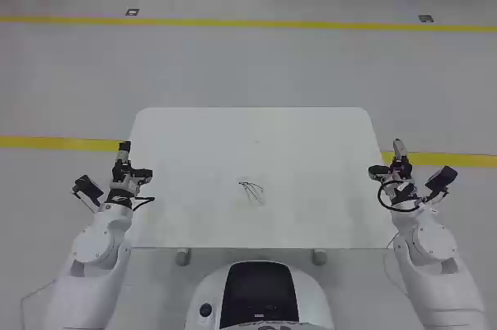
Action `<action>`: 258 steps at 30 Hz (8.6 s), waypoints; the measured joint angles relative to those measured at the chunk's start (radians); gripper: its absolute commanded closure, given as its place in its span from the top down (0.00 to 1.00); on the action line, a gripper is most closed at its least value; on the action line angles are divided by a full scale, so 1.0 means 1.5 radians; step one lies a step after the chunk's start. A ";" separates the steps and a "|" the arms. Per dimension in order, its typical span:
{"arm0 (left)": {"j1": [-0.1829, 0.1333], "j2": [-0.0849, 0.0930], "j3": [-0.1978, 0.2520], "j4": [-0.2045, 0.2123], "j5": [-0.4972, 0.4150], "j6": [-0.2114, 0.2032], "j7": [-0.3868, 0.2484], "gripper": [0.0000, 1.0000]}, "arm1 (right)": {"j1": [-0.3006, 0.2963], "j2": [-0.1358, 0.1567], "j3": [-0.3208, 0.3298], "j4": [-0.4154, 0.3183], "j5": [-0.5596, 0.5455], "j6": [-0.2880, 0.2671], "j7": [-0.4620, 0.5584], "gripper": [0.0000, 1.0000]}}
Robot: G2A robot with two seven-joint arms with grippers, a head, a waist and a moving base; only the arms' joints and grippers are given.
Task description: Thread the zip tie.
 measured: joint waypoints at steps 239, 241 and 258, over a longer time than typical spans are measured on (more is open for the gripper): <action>0.000 0.000 0.000 0.000 0.000 0.000 0.000 1.00 | 0.781 -0.428 -0.804 0.937 -0.786 -0.118 0.638 0.22; 0.000 0.000 0.000 0.000 0.000 0.000 0.000 1.00 | 0.783 -0.433 -0.804 0.949 -0.786 -0.117 0.637 0.22; 0.000 0.000 0.000 0.000 0.000 0.000 0.000 1.00 | 0.796 -0.473 -0.799 1.027 -0.793 -0.121 0.627 0.19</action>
